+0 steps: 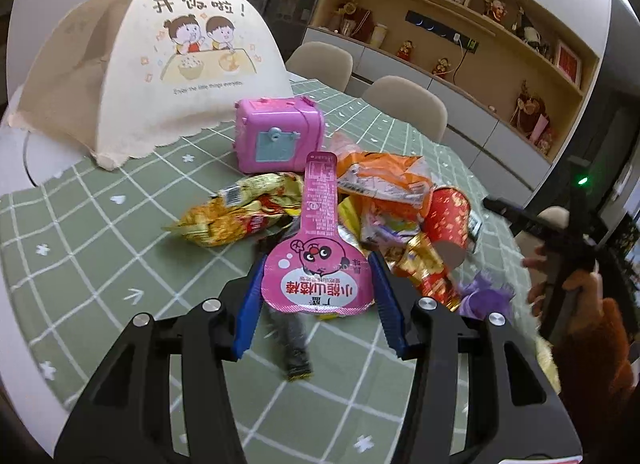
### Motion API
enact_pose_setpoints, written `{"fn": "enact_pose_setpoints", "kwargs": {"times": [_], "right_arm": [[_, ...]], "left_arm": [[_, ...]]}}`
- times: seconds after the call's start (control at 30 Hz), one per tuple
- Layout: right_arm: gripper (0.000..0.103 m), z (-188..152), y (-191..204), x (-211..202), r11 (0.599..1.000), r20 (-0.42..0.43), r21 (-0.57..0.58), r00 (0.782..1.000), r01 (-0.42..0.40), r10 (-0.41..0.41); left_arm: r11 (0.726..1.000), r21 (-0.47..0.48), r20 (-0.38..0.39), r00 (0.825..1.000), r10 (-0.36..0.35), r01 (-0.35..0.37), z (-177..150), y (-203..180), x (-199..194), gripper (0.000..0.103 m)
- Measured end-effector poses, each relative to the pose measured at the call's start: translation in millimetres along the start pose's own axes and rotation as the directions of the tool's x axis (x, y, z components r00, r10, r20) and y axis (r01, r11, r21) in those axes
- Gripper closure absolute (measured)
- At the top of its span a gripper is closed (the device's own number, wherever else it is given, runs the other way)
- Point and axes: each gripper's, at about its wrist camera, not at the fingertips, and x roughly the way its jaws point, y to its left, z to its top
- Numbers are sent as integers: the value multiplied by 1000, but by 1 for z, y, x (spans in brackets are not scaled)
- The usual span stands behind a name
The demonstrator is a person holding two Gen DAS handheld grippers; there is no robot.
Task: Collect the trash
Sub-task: 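Lift the pink wrapper with the left gripper while the right gripper approaches the white milk pouch, then close the right gripper on the white milk pouch and lift it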
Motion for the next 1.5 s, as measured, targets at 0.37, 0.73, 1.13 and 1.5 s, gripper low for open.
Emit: {"fn": "enact_pose_setpoints", "kwargs": {"times": [0.37,0.73,1.13,1.5], "right_arm": [[50,24,-11,73,995,-129,-27,988,-95,90],[50,4,7,57,977,-213,-64,959,-205,187],[50,-62,0,-15,993,-132,-58,987,-102,94],[46,-64,-4,-8,990,-123,34,983,-135,138]], "left_arm": [[999,-32,17,1000,-1,1,7,-10,22,53],[998,-57,-4,1000,-4,4,6,4,16,47],[995,88,-117,991,62,-52,-19,2,13,42],[988,141,-208,974,89,-60,-21,-19,41,86]]}}
